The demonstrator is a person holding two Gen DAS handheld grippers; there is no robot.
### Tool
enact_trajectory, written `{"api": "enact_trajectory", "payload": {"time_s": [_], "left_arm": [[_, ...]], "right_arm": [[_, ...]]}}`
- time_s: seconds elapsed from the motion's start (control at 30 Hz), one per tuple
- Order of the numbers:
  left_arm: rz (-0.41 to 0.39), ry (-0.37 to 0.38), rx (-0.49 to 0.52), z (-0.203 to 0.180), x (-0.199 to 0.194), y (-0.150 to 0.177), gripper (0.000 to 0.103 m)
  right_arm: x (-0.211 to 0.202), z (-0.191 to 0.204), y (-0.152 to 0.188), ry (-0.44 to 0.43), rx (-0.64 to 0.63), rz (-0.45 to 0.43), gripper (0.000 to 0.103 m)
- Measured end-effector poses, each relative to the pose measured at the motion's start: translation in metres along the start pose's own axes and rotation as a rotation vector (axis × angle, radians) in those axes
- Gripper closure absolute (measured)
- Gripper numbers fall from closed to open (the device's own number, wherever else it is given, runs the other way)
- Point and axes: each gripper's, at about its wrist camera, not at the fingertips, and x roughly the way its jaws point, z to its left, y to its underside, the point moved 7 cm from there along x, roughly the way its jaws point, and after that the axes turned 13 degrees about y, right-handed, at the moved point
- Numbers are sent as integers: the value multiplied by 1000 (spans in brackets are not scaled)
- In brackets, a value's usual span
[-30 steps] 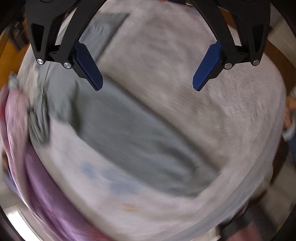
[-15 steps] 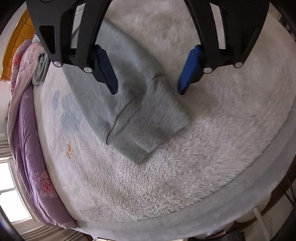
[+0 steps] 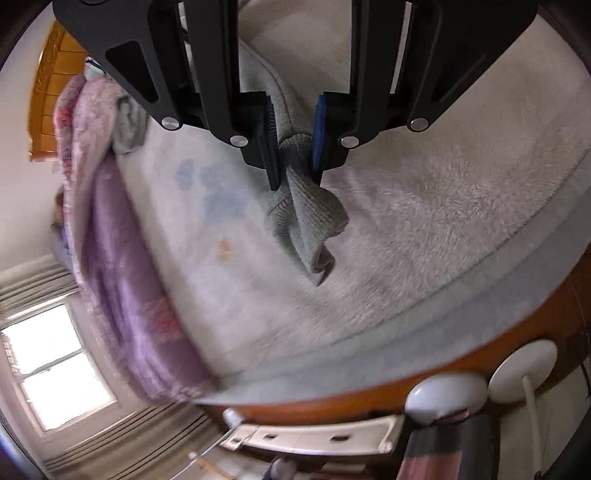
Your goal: Fold large clothes
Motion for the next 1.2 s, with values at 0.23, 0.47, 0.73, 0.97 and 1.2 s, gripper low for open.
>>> {"api": "enact_trajectory", "payload": {"time_s": [0.23, 0.47, 0.73, 0.97, 1.2], "left_arm": [[-68, -4, 249, -105, -24, 30, 95], [1, 8, 319, -176, 17, 98, 95], [91, 158, 483, -325, 76, 226, 95], [299, 280, 498, -420, 178, 367, 95], [463, 207, 572, -447, 270, 478, 95]], "right_arm": [[11, -7, 1, -119, 39, 40, 86], [-33, -88, 25, -192, 73, 33, 86], [-91, -247, 33, -184, 211, -29, 86], [-128, -384, 37, -96, 302, -126, 86], [-148, -489, 43, 45, 365, -200, 84]]}}
